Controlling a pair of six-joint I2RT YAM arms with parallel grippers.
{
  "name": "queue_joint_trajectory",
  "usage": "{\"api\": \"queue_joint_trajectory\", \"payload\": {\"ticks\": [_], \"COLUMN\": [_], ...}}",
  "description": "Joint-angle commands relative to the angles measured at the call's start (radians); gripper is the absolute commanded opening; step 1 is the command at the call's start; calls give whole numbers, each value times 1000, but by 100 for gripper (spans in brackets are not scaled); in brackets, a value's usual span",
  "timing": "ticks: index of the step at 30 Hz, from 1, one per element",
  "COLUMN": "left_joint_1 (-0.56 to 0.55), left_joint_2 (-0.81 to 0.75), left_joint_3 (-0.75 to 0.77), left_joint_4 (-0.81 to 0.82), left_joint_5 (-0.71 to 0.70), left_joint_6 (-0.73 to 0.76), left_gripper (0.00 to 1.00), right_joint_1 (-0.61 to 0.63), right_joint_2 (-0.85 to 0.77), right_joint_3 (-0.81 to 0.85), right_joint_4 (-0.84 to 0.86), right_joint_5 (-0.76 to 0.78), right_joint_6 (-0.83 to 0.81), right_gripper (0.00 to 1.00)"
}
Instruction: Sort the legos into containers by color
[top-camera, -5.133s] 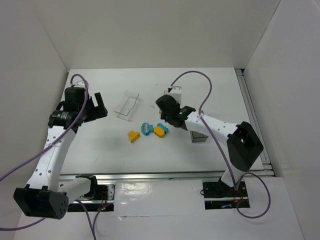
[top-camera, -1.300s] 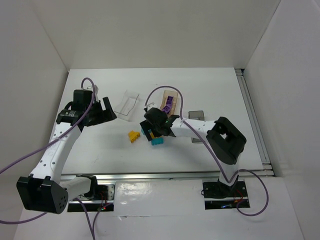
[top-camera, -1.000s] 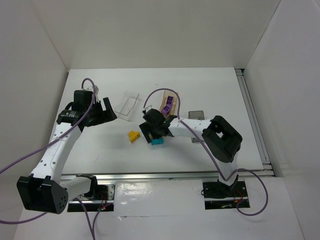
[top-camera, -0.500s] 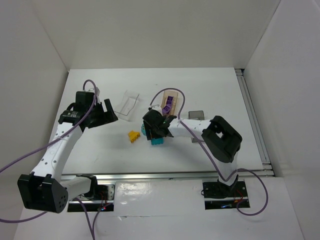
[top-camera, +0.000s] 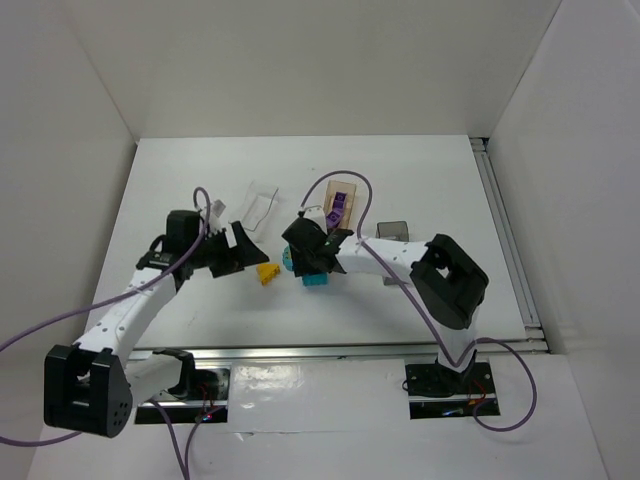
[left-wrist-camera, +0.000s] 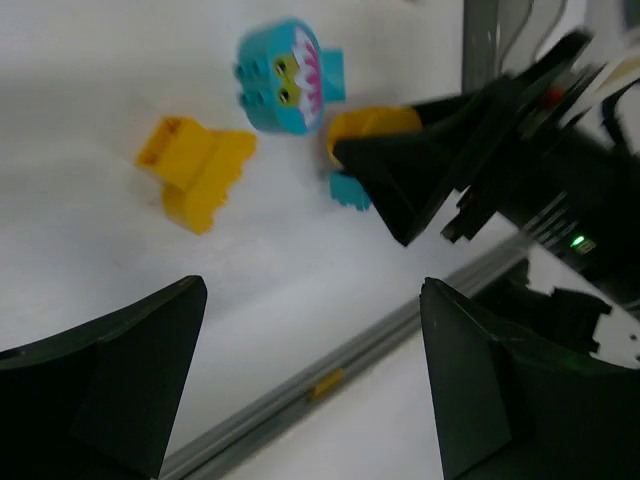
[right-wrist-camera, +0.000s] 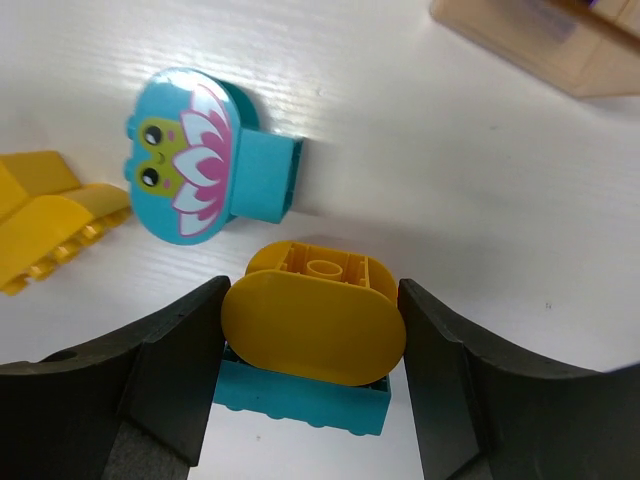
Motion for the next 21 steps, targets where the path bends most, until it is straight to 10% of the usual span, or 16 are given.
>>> {"api": "queue_joint_trajectory", "payload": {"ticks": [1,7,21], "left_joint_1": [-48,-110,-236], "left_joint_2": [-30,-91,-43], "left_joint_3": [-142,-355,-506], "left_joint_4": [368,736,1031], "left_joint_5": [231,181,-21], "left_joint_6": [-206,-405,-574], "left_gripper": [95,96,93], "right_joint_1": [-17,-36,-65], "right_joint_2": [-76,-120,-240], "right_joint_3": [64,39,-64], "right_joint_4": [2,37,219], "right_joint_5": [39,9,-112], "right_joint_6": [12,104,267], "right_gripper": [62,62,62]}}
